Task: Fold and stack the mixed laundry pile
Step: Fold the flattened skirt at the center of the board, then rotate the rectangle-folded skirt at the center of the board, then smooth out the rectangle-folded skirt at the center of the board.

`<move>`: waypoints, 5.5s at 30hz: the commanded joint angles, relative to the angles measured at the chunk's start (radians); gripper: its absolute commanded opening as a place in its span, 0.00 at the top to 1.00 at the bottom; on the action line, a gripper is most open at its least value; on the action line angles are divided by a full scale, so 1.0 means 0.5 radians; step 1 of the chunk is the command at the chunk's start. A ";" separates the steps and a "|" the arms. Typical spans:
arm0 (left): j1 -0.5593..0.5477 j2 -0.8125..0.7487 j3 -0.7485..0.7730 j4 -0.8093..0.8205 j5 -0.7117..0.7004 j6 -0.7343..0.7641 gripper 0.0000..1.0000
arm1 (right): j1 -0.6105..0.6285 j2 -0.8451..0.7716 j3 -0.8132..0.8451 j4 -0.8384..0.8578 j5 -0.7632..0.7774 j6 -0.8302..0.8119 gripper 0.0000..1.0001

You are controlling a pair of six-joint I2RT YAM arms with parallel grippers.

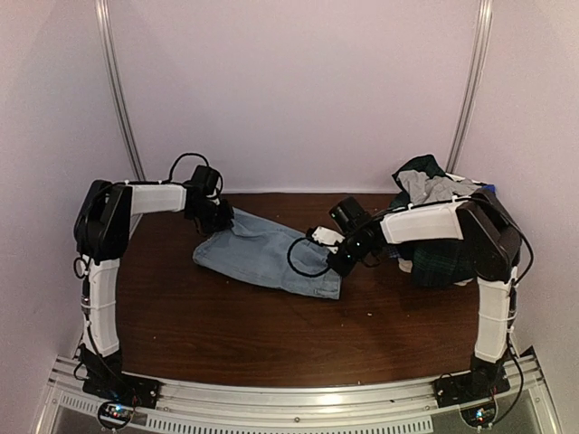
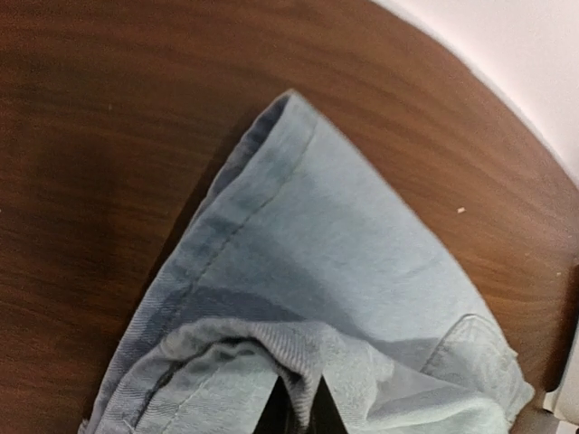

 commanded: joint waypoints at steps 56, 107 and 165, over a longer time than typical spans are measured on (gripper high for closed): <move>0.057 -1.081 -0.956 0.066 -0.134 0.479 0.20 | 0.067 -0.449 -0.144 -0.050 -0.358 0.413 0.50; -0.022 -1.375 -1.503 0.236 0.151 0.591 0.23 | 0.537 -0.199 0.085 0.115 -0.980 0.807 0.47; -0.785 -1.774 -2.301 0.697 0.329 0.471 0.53 | 0.397 -0.162 -0.620 0.978 -1.222 1.942 0.53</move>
